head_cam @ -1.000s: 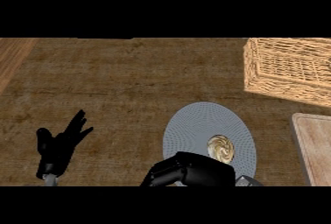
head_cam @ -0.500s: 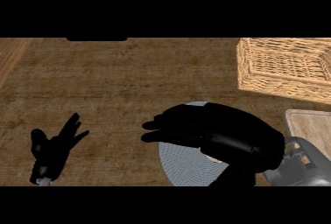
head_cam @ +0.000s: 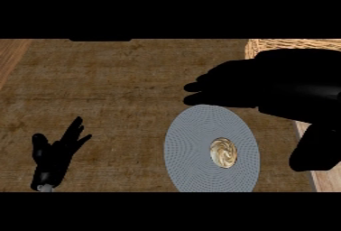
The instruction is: Pick the cupcake from the placemat and place it in the basket
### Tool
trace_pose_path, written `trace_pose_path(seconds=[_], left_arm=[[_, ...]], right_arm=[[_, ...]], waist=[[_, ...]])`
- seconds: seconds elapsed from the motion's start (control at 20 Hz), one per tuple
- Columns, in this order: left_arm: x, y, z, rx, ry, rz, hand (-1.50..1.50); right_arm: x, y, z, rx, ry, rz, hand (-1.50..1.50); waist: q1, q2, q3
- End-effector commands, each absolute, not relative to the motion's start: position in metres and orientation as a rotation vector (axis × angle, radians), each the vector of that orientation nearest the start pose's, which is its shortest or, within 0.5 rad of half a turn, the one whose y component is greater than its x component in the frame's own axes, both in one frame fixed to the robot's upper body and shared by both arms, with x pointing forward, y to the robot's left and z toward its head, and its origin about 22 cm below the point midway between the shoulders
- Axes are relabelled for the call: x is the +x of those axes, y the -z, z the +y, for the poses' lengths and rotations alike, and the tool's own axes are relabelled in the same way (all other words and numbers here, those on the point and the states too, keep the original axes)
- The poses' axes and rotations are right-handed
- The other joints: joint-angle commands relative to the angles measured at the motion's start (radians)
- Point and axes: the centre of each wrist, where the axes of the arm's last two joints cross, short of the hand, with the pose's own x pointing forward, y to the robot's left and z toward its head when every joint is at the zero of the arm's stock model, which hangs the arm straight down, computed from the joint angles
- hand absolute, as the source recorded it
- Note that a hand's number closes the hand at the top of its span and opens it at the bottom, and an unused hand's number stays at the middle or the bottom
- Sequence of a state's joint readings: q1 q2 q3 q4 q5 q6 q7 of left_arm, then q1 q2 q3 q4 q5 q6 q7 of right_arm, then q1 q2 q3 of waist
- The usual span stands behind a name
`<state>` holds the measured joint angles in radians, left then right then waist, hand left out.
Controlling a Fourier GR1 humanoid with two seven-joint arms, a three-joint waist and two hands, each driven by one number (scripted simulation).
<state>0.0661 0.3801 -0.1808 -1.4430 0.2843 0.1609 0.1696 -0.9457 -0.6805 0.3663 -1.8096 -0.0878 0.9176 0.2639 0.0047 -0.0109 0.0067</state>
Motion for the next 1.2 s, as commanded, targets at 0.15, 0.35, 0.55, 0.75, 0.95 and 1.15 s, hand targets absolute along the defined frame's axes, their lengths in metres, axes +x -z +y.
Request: trace_pose_path(seconds=[0.15,0.35,0.55,0.75,0.95,1.15], left_arm=[[0.195,0.045,0.307,0.135,0.027,-1.004,0.00],[0.191,0.053,0.287,0.146,0.024,-1.013,0.00],[0.190,0.062,0.301,0.155,0.038,-1.021,0.00],[0.204,0.063,0.274,0.142,0.029,-1.026,0.00],[0.192,0.049,0.308,0.142,0.037,-1.010,0.00],[0.208,0.056,0.299,0.155,0.044,-1.033,0.00]], right_arm=[[0.292,-0.337,-0.167,-0.173,-2.213,-1.311,-1.50],[0.299,-0.346,-0.179,-0.168,-2.218,-1.273,-1.50],[0.294,-0.325,-0.182,-0.105,-2.218,-1.297,-1.50],[0.305,-0.306,-0.169,-0.090,-2.157,-1.316,-1.50],[0.298,-0.278,-0.162,-0.032,-2.158,-1.320,-1.50],[0.293,-0.254,-0.157,-0.028,-2.139,-1.339,-1.50]], waist=[[0.008,0.009,-0.008],[0.010,0.012,-0.007],[0.000,0.014,-0.007],[0.001,0.017,-0.007],[0.007,0.014,-0.006],[-0.001,0.016,-0.007]])
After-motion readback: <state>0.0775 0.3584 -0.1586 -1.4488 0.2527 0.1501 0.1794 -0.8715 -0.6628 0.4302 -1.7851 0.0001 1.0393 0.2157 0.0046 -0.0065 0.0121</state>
